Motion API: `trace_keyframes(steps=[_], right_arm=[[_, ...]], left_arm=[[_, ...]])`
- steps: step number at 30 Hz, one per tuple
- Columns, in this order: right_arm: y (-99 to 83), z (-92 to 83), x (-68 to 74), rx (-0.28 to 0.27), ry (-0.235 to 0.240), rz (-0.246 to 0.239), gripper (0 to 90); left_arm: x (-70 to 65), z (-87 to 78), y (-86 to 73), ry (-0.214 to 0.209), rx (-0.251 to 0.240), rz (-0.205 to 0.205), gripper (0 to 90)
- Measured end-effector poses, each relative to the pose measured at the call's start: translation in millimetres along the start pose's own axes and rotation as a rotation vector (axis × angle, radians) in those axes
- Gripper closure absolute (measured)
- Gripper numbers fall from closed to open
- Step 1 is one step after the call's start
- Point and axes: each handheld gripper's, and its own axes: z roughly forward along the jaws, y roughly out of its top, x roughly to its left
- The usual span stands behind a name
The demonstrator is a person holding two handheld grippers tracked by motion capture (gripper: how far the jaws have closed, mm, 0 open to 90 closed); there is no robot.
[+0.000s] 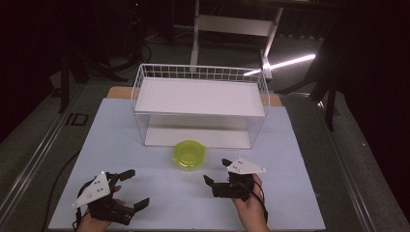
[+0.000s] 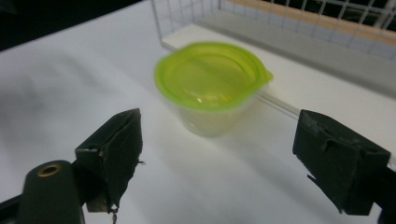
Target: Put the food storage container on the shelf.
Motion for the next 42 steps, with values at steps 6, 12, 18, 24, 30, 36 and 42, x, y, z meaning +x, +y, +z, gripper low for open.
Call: trace_keyframes(steps=[6,12,18,24,30,36,42], right_arm=[[12.5,-10.0,8.8,-0.058,-0.019,-0.060,15.6],[25.5,-16.0,13.2,-0.078,0.001,-0.041,13.7],[35.3,-14.6,10.3,-0.072,0.027,-0.007,14.3],[42.5,-6.9,7.7,-0.043,0.032,-0.005,14.3],[42.0,7.7,-2.1,-0.045,0.023,0.047,13.4],[44.9,24.8,-8.9,-0.003,0.049,0.079,13.4],[43.8,38.9,-11.4,-0.016,0.002,0.065,13.7]], left_arm=[[-2.2,1.6,19.9,-0.029,0.000,-0.008,0.9],[4.7,9.8,38.3,-0.051,0.009,-0.013,0.9],[11.2,22.6,51.8,-0.072,0.045,-0.056,0.9],[22.5,38.5,61.5,-0.014,0.064,-0.078,0.9],[30.7,58.4,67.0,0.020,0.130,-0.070,0.9],[43.9,85.2,63.7,0.034,0.156,-0.117,0.9],[51.3,112.4,58.8,0.037,0.211,-0.122,1.0]])
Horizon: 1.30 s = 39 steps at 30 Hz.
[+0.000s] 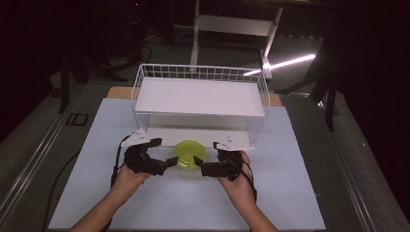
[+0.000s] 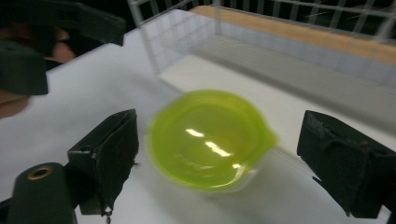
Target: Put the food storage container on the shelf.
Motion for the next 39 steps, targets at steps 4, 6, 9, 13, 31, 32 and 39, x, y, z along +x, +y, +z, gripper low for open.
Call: trace_keyframes(steps=[4,6,9,13,31,32,39], right_arm=[[-0.6,7.6,-7.3,-0.006,-0.043,0.031,19.7],[-0.9,13.0,-11.5,0.013,-0.068,0.053,22.9],[-2.6,18.5,-14.8,0.028,-0.085,0.079,29.1],[-6.7,24.2,-18.3,0.038,-0.098,0.101,32.6],[-24.6,39.2,-17.2,0.118,-0.111,0.143,42.5],[-25.5,39.0,-16.8,0.115,-0.107,0.154,43.0],[-30.4,34.3,-14.9,0.124,-0.094,0.229,55.3]], left_arm=[[6.5,15.2,-3.8,0.029,0.038,-0.033,9.6],[9.5,19.9,-5.0,0.057,0.046,-0.047,15.7],[15.2,25.4,-6.0,0.065,0.069,-0.095,21.8],[19.4,31.3,-10.8,0.097,0.096,-0.140,30.9],[35.4,45.0,-19.1,0.050,0.184,-0.285,57.2],[35.0,45.0,-18.9,0.057,0.198,-0.279,64.0],[34.2,40.2,-21.4,0.005,0.218,-0.297,65.6]])
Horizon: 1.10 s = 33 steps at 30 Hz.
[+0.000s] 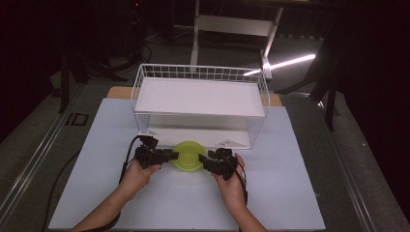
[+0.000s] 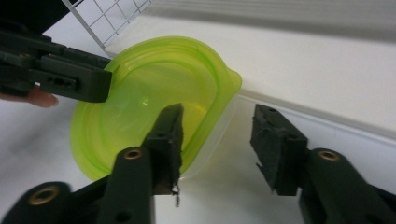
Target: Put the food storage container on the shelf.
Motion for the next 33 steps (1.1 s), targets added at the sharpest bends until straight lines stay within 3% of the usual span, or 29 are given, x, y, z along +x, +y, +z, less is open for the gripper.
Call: trace_keyframes(steps=[5,9,15,18,24,33], right_arm=[[-1.2,-2.6,1.3,0.014,0.024,0.026,63.6],[-2.4,-5.9,5.5,0.022,0.035,0.013,67.3],[-4.5,-10.5,10.2,0.037,0.054,0.018,71.8],[-6.5,-13.1,12.7,0.045,0.062,0.015,73.4],[-12.5,-16.8,15.0,0.061,0.088,0.024,75.5],[-16.8,-19.5,17.2,0.055,0.105,0.018,79.6]], left_arm=[[-3.6,-2.6,-2.7,-0.013,0.007,0.002,67.0],[-8.0,-5.6,-8.2,0.005,0.002,0.025,68.2],[-12.7,-9.9,-16.3,-0.011,0.019,0.029,71.3],[-16.4,-11.8,-19.5,-0.003,0.023,0.060,72.5],[-16.4,-14.3,-23.6,-0.021,0.027,0.036,76.9],[-19.8,-18.2,-29.1,-0.010,0.042,0.042,80.6]])
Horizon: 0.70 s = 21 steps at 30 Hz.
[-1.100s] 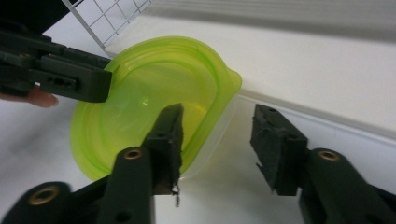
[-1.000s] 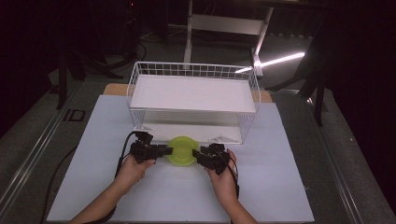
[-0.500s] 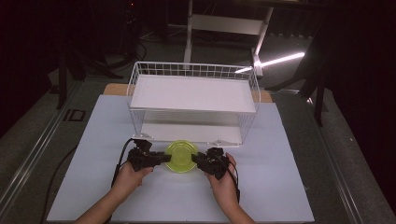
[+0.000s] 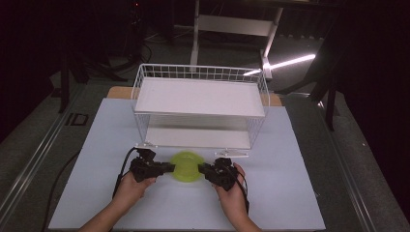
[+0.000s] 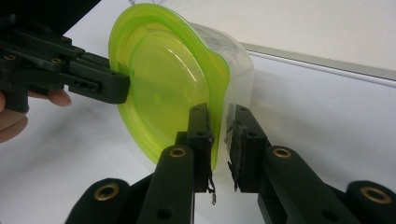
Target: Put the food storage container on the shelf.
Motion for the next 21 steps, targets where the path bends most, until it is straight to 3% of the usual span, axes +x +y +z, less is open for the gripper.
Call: trace_keyframes(steps=[5,11,16,19,21], right_arm=[[5.9,-11.0,6.3,-0.043,-0.011,-0.048,79.8],[17.5,-29.0,10.6,-0.096,-0.012,-0.073,79.8],[23.5,-36.9,10.9,-0.129,-0.031,-0.073,79.7],[27.8,-36.5,5.8,-0.141,-0.035,-0.056,79.7],[29.8,-34.0,2.8,-0.145,-0.049,-0.050,79.6]], left_arm=[[-8.7,-9.8,3.3,0.000,-0.052,0.024,80.7],[-24.3,-21.4,12.9,0.012,-0.120,0.069,80.7],[-29.4,-22.8,25.0,0.016,-0.141,0.072,81.0],[-29.2,-18.9,29.0,0.029,-0.163,0.085,81.1],[-26.6,-13.8,31.9,0.030,-0.173,0.074,81.1]])
